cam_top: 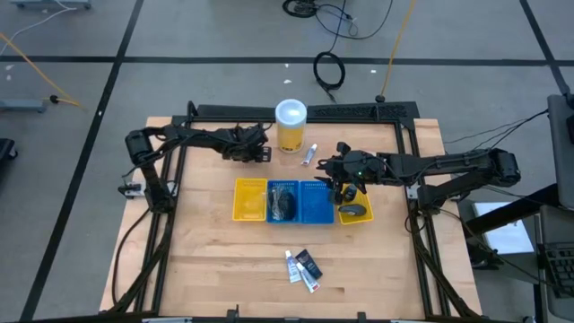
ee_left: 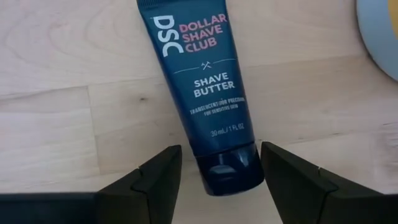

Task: Pick & Place Travel size toiletries
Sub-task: Put the blue shave cream into the right blue bin

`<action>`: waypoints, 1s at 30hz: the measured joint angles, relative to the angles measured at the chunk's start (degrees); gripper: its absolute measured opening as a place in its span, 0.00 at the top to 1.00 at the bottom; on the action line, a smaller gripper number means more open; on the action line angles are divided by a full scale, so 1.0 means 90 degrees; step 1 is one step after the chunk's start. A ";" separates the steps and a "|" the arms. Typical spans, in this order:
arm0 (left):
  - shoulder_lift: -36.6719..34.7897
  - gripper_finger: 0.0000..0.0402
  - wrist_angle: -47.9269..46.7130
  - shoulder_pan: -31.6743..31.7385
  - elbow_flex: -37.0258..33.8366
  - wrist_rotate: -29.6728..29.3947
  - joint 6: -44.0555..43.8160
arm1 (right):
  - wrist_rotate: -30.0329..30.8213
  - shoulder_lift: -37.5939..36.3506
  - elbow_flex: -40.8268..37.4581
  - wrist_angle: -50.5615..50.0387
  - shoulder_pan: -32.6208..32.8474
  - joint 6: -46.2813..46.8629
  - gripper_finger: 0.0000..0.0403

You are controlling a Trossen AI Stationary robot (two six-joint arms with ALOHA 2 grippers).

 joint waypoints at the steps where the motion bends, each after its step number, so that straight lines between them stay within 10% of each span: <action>1: -0.0001 0.44 -0.0007 0.0000 -0.0003 -0.0007 0.0007 | -0.0002 0.0000 -0.0023 0.0020 0.0000 0.0000 0.68; 11: -0.0068 0.47 -0.0018 0.0049 -0.0017 0.0010 0.0068 | 0.0002 0.0002 -0.0476 0.0653 -0.0002 -0.0002 0.68; 18: -0.0160 0.72 -0.0120 0.0053 -0.0022 -0.0003 0.0351 | 0.0002 0.0002 -0.0512 0.0830 -0.0001 -0.0021 0.68; 30: -0.0265 0.73 -0.0287 0.0036 -0.0037 0.0046 0.1019 | 0.0002 0.0002 -0.0512 0.0829 0.0000 -0.0003 0.68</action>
